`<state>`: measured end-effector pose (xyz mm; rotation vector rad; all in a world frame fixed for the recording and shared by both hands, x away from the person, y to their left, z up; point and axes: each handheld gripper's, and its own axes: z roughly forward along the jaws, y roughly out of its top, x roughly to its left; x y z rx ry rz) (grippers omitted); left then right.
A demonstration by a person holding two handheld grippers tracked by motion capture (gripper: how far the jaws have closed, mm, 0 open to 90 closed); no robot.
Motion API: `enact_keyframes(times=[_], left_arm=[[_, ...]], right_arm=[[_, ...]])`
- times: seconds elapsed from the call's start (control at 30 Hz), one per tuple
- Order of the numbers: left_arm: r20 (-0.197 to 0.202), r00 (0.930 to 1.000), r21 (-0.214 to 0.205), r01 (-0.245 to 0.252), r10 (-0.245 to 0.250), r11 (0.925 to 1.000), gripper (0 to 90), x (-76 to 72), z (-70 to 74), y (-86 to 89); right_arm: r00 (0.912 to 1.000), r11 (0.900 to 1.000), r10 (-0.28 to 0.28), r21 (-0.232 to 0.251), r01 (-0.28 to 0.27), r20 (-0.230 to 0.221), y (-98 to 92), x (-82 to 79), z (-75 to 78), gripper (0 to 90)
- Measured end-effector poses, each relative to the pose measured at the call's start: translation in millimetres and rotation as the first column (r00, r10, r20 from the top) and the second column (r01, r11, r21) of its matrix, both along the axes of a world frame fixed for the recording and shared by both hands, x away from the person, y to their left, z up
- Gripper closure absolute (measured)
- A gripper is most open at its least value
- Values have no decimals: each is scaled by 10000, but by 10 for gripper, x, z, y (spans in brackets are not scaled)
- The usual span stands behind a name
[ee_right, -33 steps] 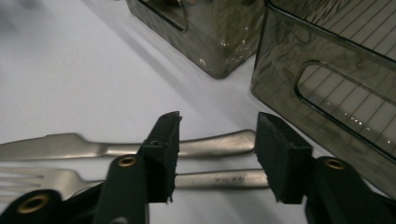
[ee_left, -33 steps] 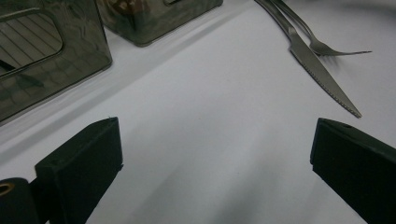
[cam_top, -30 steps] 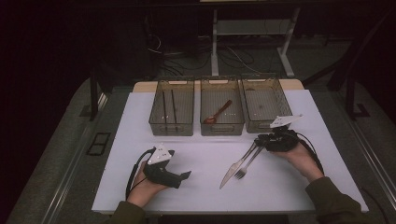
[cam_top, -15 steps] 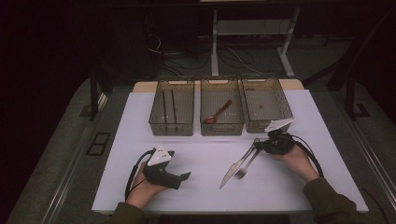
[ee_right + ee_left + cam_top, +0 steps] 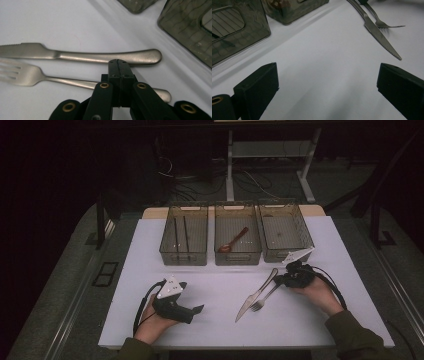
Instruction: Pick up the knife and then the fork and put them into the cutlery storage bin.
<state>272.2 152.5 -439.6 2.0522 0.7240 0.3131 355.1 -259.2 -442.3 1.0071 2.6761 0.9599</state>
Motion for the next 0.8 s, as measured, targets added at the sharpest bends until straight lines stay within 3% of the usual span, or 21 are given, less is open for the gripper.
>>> enact_keyframes(times=[0.8], left_arm=[[-13,10000,1,31,-31,10000,36,-14,-3,8]], right_arm=[[9940,9951,781,-539,-824,-772,-98,-328,58,891]])
